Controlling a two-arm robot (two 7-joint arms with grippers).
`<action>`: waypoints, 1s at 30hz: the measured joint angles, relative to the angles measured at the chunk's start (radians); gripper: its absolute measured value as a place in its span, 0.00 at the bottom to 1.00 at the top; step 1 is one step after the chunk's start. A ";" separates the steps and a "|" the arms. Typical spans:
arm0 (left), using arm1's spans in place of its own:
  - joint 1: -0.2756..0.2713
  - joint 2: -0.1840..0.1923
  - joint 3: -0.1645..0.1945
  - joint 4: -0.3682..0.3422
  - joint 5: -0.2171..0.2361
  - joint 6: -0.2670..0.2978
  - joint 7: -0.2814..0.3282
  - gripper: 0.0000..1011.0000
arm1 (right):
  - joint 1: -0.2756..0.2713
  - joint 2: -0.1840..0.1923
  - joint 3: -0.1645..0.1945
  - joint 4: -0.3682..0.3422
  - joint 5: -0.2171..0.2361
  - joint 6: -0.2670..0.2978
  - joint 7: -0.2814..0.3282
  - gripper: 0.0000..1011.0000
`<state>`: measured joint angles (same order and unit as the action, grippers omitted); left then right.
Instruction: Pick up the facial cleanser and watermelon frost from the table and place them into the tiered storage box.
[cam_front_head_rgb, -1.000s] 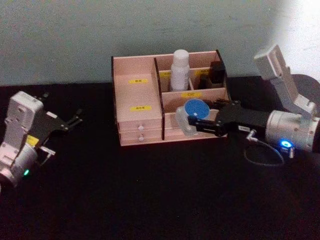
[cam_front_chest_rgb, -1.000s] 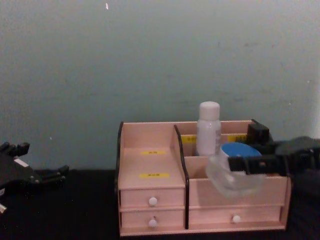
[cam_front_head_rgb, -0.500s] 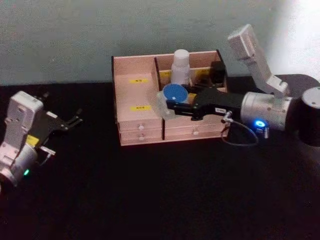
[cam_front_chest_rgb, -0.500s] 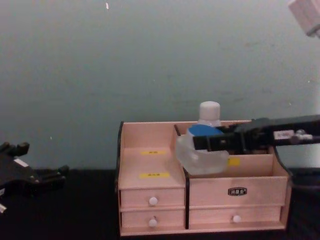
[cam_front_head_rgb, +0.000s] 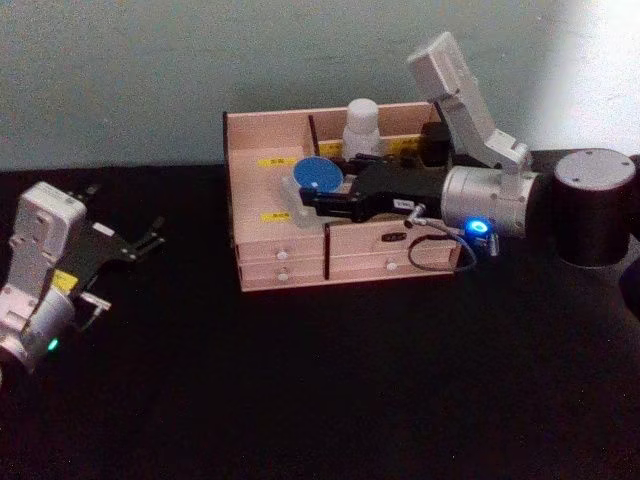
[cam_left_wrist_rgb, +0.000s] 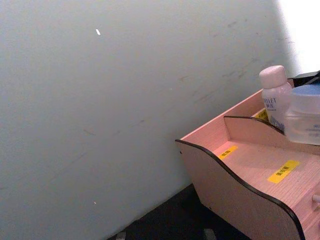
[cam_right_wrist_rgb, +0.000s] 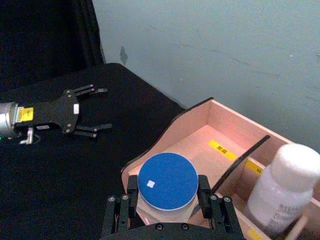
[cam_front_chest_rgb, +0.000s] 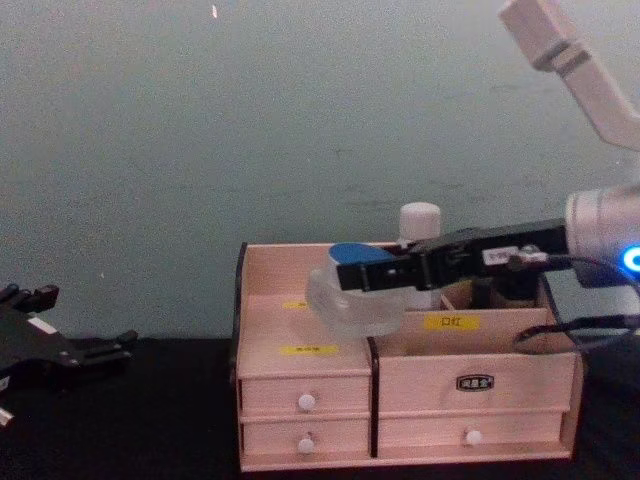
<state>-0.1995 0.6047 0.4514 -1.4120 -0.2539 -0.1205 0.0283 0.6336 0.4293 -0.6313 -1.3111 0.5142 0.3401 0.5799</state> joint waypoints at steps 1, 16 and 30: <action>0.000 0.000 0.000 0.000 0.000 0.000 0.000 0.99 | 0.011 -0.011 -0.005 0.016 -0.002 0.002 0.000 0.70; 0.000 0.000 0.000 0.000 0.000 0.000 0.000 0.99 | 0.094 -0.097 -0.035 0.167 -0.026 0.011 0.007 0.70; 0.000 0.000 0.000 0.000 0.000 0.000 0.000 0.99 | 0.141 -0.156 -0.041 0.266 -0.043 0.018 0.013 0.70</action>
<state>-0.1995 0.6047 0.4513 -1.4120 -0.2539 -0.1205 0.0283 0.7746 0.2736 -0.6720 -1.0449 0.4716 0.3584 0.5926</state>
